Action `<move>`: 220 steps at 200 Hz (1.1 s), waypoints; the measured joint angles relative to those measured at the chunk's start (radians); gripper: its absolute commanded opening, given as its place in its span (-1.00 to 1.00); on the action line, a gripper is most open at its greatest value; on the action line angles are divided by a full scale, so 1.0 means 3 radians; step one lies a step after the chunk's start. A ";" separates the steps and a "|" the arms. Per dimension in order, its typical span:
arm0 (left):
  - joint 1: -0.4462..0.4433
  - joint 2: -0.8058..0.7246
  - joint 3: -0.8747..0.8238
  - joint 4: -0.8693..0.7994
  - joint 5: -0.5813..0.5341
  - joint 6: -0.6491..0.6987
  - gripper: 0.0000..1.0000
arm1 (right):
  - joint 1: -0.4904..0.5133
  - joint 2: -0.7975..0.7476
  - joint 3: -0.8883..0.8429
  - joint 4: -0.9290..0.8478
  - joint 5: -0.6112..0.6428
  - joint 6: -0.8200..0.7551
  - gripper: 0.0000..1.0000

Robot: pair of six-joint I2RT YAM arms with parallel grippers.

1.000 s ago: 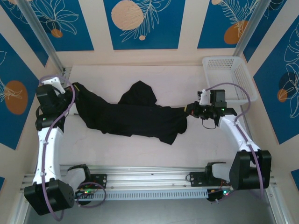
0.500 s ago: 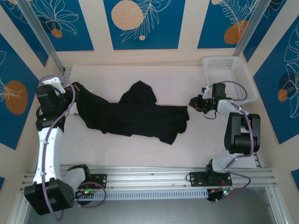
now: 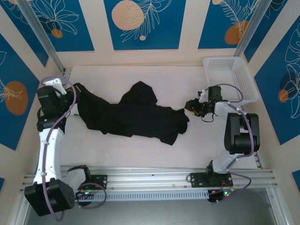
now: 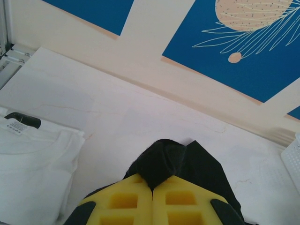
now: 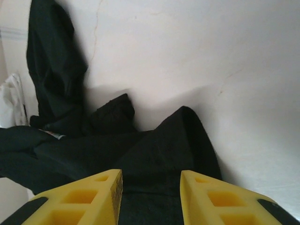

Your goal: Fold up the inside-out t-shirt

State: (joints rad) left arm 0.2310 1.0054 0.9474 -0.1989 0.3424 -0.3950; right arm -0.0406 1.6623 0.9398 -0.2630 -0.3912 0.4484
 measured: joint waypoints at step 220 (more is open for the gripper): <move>0.0000 0.0000 -0.0046 0.0090 0.0056 -0.0061 -1.00 | 0.0182 0.0393 0.0281 -0.0123 -0.0161 0.0018 -0.43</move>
State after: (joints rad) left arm 0.2310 1.0054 0.9337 -0.1719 0.3592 -0.4133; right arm 0.0139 1.7802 1.0241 -0.3000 -0.4397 0.4538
